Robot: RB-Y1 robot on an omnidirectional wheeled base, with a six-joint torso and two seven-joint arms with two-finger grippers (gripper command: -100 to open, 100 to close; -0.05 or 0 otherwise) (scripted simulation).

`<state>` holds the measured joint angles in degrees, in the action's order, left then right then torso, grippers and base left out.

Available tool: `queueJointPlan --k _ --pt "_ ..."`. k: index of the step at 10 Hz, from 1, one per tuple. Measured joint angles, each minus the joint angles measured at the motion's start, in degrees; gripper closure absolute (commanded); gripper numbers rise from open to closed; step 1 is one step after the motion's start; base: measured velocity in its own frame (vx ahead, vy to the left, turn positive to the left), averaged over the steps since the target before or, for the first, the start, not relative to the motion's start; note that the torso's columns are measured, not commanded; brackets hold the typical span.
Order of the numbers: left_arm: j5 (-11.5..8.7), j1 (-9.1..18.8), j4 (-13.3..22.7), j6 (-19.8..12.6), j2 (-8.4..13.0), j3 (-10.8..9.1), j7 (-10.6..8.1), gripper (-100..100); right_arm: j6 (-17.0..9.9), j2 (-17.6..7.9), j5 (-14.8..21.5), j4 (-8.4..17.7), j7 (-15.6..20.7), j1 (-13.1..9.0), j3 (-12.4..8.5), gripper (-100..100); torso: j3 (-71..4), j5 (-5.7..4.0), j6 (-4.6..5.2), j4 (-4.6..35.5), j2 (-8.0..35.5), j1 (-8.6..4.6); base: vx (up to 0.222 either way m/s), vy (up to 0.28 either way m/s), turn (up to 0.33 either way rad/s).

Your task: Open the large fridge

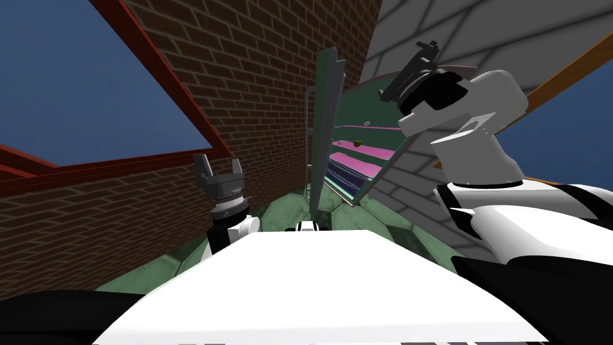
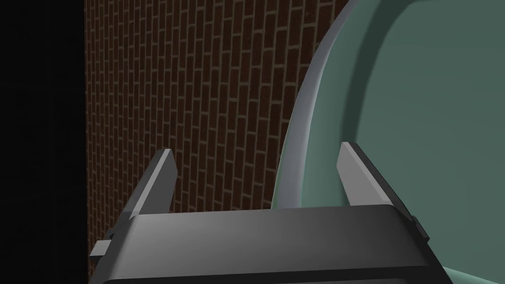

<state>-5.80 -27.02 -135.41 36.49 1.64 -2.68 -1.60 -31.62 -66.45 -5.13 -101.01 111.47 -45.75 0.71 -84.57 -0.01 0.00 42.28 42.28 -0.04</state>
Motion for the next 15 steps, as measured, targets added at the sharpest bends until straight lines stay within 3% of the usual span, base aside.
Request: queueJointPlan --k 3,5,7,9,10,12,14,15 --pt "0.0 0.0 0.0 0.0 0.0 0.0 0.0 0 4.46 4.0 4.61 4.25 -5.11 -3.92 3.4 -100 -0.02 0.03 -0.09 -0.01 -0.02 0.06 0.009 0.014 -0.18" --pt "0.0 0.0 0.0 0.0 0.0 0.0 0.0 0 5.27 4.78 7.97 6.6 -8.21 -5.69 4.02 -100 0.01 0.0 0.0 0.01 0.02 0.01 0.001 -0.002 0.016" --pt "0.0 -0.01 0.0 0.0 0.0 -0.01 0.0 0 6.88 5.68 10.14 8.13 -10.5 -6.71 5.16 -100 0.02 -0.01 0.08 0.02 0.02 0.02 0.014 0.021 -0.365" --pt "0.0 0.0 0.0 0.0 0.0 0.0 0.0 0 9.42 8.58 13.28 10.95 -13.8 -10.32 7.78 -100 -0.01 0.04 -0.06 0.0 0.0 0.1 0.002 0.012 -0.048" --pt "0.0 0.0 0.0 0.0 0.0 0.0 0.0 0 10.36 9.3 14.98 12.75 -15.46 -11.22 7.99 -100 0.0 0.01 -0.03 -0.01 0.01 0.04 -0.002 0.0 0.022" --pt "0.0 0.0 0.0 0.0 0.0 0.0 0.0 0 10.79 9.63 17.69 13.68 -17.23 -11.52 8.04 -100 0.02 -0.01 0.01 0.01 0.03 -0.01 0.005 0.007 -0.168" --pt "0.0 -0.01 0.0 0.0 0.0 -0.01 0.0 0 13.43 12.56 20.46 17.12 -20.17 -15.59 11.44 -100 0.0 0.02 0.01 0.0 0.0 0.08 0.007 0.024 -0.274" --pt "0.0 0.01 0.0 0.0 0.0 0.0 0.0 0 14.98 13.78 22.2 18.86 -21.8 -16.7 11.9 -100 -0.01 0.03 -0.08 -0.01 -0.01 0.09 0.002 0.005 0.065"
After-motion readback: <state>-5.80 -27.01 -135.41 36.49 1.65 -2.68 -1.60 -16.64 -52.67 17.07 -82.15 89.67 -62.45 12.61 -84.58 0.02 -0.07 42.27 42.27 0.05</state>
